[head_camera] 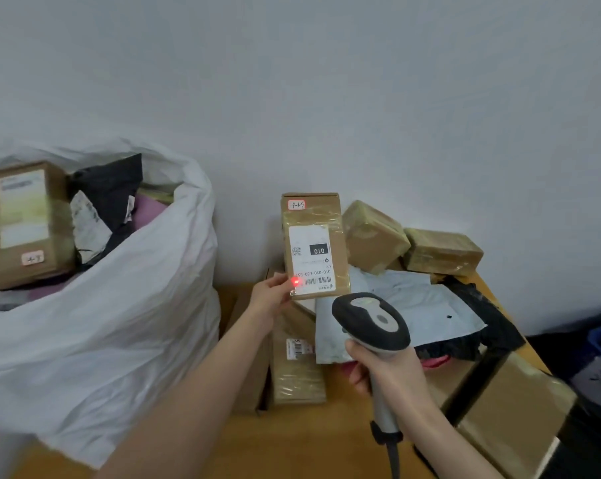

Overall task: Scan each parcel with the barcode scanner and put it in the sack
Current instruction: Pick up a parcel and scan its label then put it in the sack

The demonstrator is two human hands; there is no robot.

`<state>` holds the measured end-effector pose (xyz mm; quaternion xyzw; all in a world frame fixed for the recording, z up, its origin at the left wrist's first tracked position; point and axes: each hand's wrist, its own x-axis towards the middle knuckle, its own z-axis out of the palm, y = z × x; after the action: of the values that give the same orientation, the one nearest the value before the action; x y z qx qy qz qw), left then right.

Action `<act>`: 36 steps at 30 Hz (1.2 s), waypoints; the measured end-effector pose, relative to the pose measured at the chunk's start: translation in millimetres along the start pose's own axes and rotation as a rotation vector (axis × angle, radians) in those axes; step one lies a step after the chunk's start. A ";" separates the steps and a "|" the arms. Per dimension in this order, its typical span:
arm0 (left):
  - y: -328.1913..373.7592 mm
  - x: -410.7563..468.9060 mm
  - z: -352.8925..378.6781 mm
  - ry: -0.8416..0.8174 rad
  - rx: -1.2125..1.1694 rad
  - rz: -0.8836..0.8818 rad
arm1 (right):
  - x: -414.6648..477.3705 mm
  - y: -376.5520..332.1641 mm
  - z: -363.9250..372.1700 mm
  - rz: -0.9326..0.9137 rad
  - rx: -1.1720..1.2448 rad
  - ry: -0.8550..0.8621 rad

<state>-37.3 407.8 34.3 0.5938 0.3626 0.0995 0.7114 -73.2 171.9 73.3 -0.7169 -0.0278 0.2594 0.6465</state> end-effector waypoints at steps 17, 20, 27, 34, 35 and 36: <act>-11.2 3.3 -16.3 0.065 0.009 -0.004 | -16.8 0.0 7.8 0.026 -0.025 -0.043; -10.6 3.5 -14.0 0.067 0.003 -0.006 | -18.3 -0.2 5.7 0.023 -0.022 -0.043; -9.1 -0.6 -4.8 0.080 0.035 0.015 | -20.7 -2.8 -1.6 0.021 -0.017 -0.048; -8.5 -7.3 3.3 0.083 0.066 0.023 | -20.5 -2.9 -10.1 0.013 -0.002 -0.053; -7.9 -9.0 3.8 0.080 0.064 0.025 | -20.4 -3.1 -11.0 0.011 0.000 -0.054; -7.1 -10.3 4.8 0.080 0.064 0.028 | -20.1 -3.3 -11.7 0.008 0.000 -0.054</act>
<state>-43.7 396.3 32.0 0.6168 0.3855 0.1213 0.6755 -84.9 154.2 83.5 -0.7099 -0.0422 0.2811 0.6444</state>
